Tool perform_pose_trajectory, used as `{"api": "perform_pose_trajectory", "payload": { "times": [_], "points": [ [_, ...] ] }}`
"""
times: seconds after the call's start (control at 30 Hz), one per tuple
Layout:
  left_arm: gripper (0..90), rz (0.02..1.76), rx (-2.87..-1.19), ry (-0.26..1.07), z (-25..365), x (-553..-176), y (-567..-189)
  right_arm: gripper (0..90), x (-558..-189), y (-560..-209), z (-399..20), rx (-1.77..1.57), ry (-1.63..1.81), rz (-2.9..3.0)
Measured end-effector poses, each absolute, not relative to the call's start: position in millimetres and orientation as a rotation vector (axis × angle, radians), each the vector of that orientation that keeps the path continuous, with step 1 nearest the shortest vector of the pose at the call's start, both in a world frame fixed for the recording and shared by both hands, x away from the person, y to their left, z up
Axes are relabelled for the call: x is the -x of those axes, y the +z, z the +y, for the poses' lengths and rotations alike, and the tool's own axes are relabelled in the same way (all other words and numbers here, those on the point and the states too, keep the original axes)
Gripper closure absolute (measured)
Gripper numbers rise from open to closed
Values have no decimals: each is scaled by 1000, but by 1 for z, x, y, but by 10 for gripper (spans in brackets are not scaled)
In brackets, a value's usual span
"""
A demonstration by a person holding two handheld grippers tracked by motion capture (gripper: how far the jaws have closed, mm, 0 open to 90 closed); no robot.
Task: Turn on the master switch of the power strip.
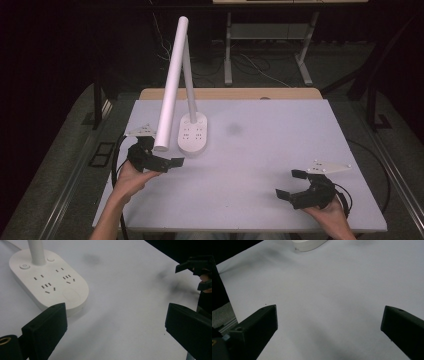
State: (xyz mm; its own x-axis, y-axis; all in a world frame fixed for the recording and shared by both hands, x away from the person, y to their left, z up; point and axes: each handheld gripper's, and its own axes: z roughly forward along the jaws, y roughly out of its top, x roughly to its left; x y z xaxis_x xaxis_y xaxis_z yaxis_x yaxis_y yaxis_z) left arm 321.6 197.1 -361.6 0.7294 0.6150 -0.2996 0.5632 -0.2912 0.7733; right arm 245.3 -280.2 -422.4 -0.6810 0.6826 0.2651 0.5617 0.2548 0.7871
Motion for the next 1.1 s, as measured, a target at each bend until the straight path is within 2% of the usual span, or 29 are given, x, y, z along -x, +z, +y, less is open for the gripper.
{"api": "perform_pose_trajectory", "payload": {
  "times": [1.1],
  "points": [
    [35,933,-2002,119,205,-363,-343,3,-244,-422,-281,-1184,1409,2379]
  ]
}}
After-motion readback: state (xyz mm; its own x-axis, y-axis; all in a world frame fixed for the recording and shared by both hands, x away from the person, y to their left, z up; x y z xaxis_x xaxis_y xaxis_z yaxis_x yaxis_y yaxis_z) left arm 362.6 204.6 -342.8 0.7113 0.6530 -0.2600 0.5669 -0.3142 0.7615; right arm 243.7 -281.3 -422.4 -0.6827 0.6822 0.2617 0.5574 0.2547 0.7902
